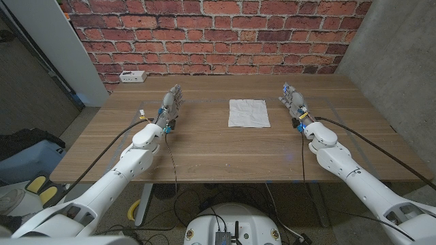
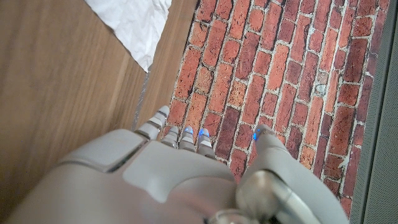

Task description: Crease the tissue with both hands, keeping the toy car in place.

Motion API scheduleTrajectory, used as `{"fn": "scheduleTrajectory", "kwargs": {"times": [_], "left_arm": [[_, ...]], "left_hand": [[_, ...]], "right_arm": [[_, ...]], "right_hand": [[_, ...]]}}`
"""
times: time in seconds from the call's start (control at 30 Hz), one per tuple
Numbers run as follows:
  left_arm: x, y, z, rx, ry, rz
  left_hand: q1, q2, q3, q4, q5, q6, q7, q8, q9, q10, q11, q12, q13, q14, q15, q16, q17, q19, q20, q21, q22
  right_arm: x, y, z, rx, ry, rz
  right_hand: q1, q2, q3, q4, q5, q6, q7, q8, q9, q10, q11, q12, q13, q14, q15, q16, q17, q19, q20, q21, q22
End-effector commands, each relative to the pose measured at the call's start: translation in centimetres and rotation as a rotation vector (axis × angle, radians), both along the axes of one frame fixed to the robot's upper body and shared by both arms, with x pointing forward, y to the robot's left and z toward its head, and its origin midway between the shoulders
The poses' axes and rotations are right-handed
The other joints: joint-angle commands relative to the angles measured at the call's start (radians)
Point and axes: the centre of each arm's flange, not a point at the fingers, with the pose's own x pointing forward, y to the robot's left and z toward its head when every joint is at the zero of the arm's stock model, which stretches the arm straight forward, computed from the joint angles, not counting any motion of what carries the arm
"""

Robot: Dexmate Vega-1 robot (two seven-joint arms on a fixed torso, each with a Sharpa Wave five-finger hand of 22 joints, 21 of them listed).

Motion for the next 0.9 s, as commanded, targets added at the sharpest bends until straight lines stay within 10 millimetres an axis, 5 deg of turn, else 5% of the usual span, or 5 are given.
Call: {"fn": "scheduleTrajectory", "kwargs": {"times": [0.03, 0.3, 0.63, 0.9], "left_arm": [[-0.4, 0.0, 0.0, 0.058, -0.004, 0.047], [-1.3, -0.4, 0.9, 0.173, -0.032, 0.158], [-2.1, -1.7, 2.3, 0.373, -0.051, 0.272], [-2.4, -3.0, 3.1, 0.510, -0.064, 0.323]], "left_hand": [[0.004, 0.031, 0.005, -0.001, 0.008, -0.150, -0.001, 0.009, 0.001, -0.150, 0.008, 0.010, 0.002, -0.181, 0.005, 0.009, 0.001, -0.060, 0.008, 0.003, 0.002], [0.032, 0.028, 0.006, -0.029, 0.005, -0.078, -0.028, 0.025, 0.002, -0.089, 0.038, 0.028, 0.003, -0.125, 0.042, 0.016, -0.003, -0.021, 0.083, 0.001, 0.002], [0.052, 0.028, 0.010, -0.051, -0.004, -0.029, -0.040, 0.028, 0.004, -0.062, 0.048, 0.029, 0.003, -0.096, 0.084, 0.014, -0.002, -0.008, 0.140, -0.007, 0.004], [0.057, 0.031, 0.012, -0.055, -0.007, -0.009, -0.036, 0.028, 0.004, -0.060, 0.049, 0.027, 0.004, -0.096, 0.106, 0.011, -0.001, -0.016, 0.155, -0.015, 0.005]], "right_arm": [[-0.4, 0.2, -0.1, -0.034, 0.014, -0.021], [-1.1, 0.4, 0.2, -0.111, 0.026, -0.090], [-2.1, 0.7, 0.7, -0.259, 0.057, -0.201], [-2.6, 1.2, 1.1, -0.369, 0.086, -0.256]], "right_hand": [[0.013, 0.001, 0.009, -0.005, 0.004, -0.007, -0.002, 0.006, 0.005, -0.002, 0.008, 0.005, 0.004, -0.006, 0.003, 0.005, 0.003, 0.010, 0.004, 0.006, 0.003], [0.046, 0.019, 0.025, -0.036, -0.005, 0.031, -0.011, 0.015, 0.006, 0.038, 0.018, 0.017, 0.005, 0.043, 0.050, 0.020, 0.005, 0.026, 0.054, 0.012, 0.005], [0.065, 0.034, 0.036, -0.049, -0.009, 0.061, -0.019, 0.021, 0.006, 0.071, 0.017, 0.024, 0.006, 0.065, 0.048, 0.025, 0.006, 0.033, 0.061, 0.014, 0.005], [0.079, 0.050, 0.046, -0.055, -0.011, 0.080, -0.030, 0.024, 0.007, 0.083, 0.013, 0.025, 0.006, 0.078, 0.043, 0.028, 0.007, 0.038, 0.061, 0.015, 0.006]]}}
